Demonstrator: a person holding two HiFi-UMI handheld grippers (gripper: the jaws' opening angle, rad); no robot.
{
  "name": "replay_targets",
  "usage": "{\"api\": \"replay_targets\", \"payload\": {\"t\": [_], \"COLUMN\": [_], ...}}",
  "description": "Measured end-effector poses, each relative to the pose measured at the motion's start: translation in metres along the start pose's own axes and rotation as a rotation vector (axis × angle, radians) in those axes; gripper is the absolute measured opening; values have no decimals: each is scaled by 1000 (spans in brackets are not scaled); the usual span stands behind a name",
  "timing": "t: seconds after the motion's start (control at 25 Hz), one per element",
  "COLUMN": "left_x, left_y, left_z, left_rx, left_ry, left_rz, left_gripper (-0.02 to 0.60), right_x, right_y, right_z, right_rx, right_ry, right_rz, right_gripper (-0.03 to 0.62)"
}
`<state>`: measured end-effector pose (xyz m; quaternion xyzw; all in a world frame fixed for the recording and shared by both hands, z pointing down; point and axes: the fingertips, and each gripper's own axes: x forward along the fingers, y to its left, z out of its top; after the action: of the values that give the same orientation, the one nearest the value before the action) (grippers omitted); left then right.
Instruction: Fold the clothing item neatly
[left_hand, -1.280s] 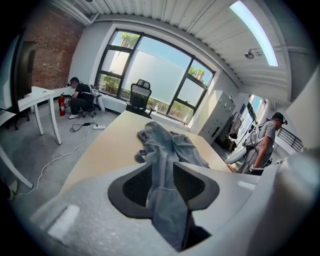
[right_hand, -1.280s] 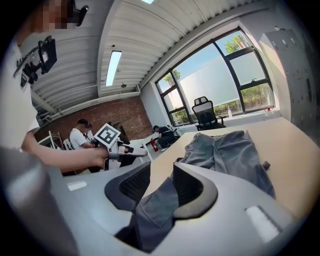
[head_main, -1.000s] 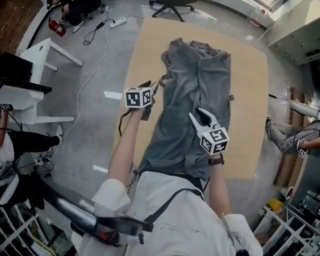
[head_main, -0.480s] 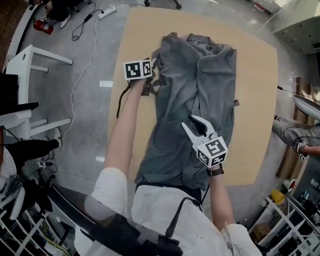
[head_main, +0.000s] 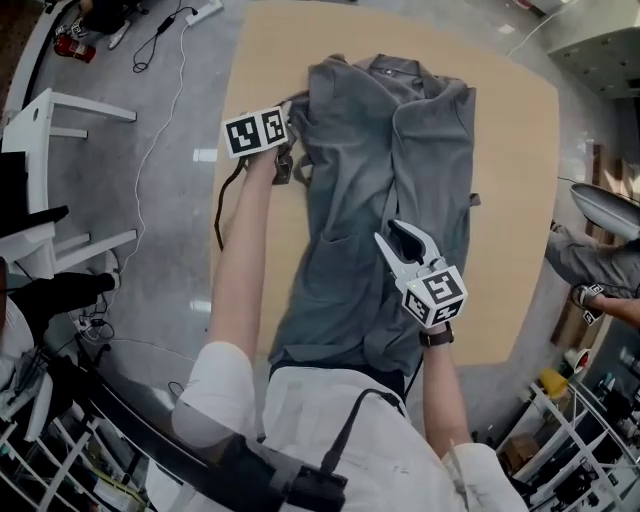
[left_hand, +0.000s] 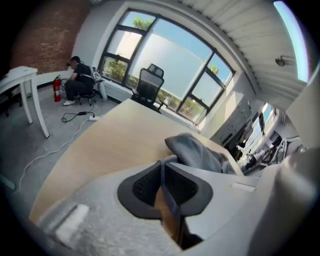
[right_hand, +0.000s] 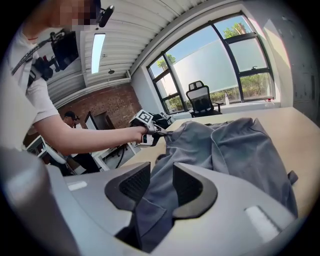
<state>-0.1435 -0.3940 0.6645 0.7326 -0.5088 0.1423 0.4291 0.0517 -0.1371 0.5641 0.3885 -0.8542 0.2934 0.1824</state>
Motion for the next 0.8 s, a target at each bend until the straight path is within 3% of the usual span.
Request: {"api": "replay_targets", "payload": {"t": [0.2, 0.36, 0.44, 0.52, 0.68, 0.8], "left_x": [-85, -128, -144, -149, -129, -101], "left_y": [22, 48, 46, 21, -65, -120], "left_z": [9, 2, 3, 4, -17, -39], "left_rx": [-157, -177, -163, -58, 280, 403], "left_ry": [-279, -376, -418, -419, -296, -208], "left_rz": [88, 181, 186, 127, -67, -165], "left_gripper": [25, 25, 25, 25, 25, 23], "right_x": [7, 21, 26, 31, 39, 30], "right_y": [5, 18, 24, 28, 20, -9], "right_z": [14, 17, 20, 26, 54, 85], "right_rx": [-4, -18, -27, -36, -70, -46], "right_ry": [-25, -19, -17, -21, -67, -139], "right_rz": [28, 51, 59, 66, 40, -52], "right_gripper": [138, 138, 138, 138, 138, 138]}}
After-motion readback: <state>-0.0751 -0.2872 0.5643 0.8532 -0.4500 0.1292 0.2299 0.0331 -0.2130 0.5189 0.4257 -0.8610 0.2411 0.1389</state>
